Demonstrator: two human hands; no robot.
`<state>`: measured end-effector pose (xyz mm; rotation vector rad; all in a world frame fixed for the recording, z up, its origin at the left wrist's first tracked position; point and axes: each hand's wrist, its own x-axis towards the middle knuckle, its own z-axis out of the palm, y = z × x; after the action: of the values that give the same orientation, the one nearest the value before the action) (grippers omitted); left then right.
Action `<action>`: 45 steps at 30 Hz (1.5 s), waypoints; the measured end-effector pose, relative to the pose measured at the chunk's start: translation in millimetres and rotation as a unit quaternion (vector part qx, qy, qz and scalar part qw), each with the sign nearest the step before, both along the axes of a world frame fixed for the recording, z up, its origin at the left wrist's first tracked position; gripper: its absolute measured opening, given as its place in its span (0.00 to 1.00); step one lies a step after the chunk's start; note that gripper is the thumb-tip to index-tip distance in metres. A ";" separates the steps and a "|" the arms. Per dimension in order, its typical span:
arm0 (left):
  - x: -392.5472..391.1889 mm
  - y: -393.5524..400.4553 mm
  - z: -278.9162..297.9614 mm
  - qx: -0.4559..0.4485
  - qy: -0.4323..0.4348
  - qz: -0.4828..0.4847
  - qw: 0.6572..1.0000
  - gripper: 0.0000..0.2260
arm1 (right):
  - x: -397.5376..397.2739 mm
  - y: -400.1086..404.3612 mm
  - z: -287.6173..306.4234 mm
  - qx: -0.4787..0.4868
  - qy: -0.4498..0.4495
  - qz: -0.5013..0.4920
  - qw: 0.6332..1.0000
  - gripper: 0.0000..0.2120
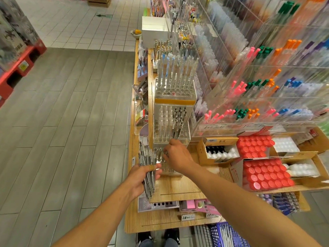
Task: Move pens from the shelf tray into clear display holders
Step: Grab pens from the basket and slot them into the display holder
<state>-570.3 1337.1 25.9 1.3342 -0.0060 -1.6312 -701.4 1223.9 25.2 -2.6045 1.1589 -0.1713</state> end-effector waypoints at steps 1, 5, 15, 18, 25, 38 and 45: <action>-0.9 -0.1 0.2 -0.004 0.000 -0.001 1.000 0.15 | 1.1 2.2 0.5 0.023 -0.019 -0.010 1.000 0.11; -3.2 0.3 2.1 -0.021 0.005 -0.002 1.000 0.15 | 6.5 9.7 8.8 0.286 -0.144 -0.080 0.944 0.09; -7.3 7.0 8.9 -0.035 0.000 0.016 0.999 0.12 | -1.4 12.7 32.0 0.426 -0.261 -0.103 0.860 0.04; -0.6 9.1 11.4 -0.020 -0.010 0.046 0.999 0.11 | -2.7 8.8 41.5 0.410 -0.272 -0.110 0.864 0.04; 17.9 19.0 1.4 0.027 -0.023 0.085 0.996 0.09 | -10.8 7.9 36.6 0.209 -0.176 -0.025 0.962 0.01; 16.2 14.3 -5.8 0.002 -0.031 0.044 0.999 0.07 | -2.0 2.3 24.7 0.115 -0.048 0.021 0.992 0.09; 19.2 10.8 -6.5 0.001 -0.042 0.021 0.999 0.08 | 2.9 -2.3 23.5 0.108 -0.056 0.022 0.992 0.08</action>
<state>-551.1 1347.9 19.4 1.3947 -0.0275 -1.5385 -698.6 1221.7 48.7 -2.3961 1.0194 -0.1708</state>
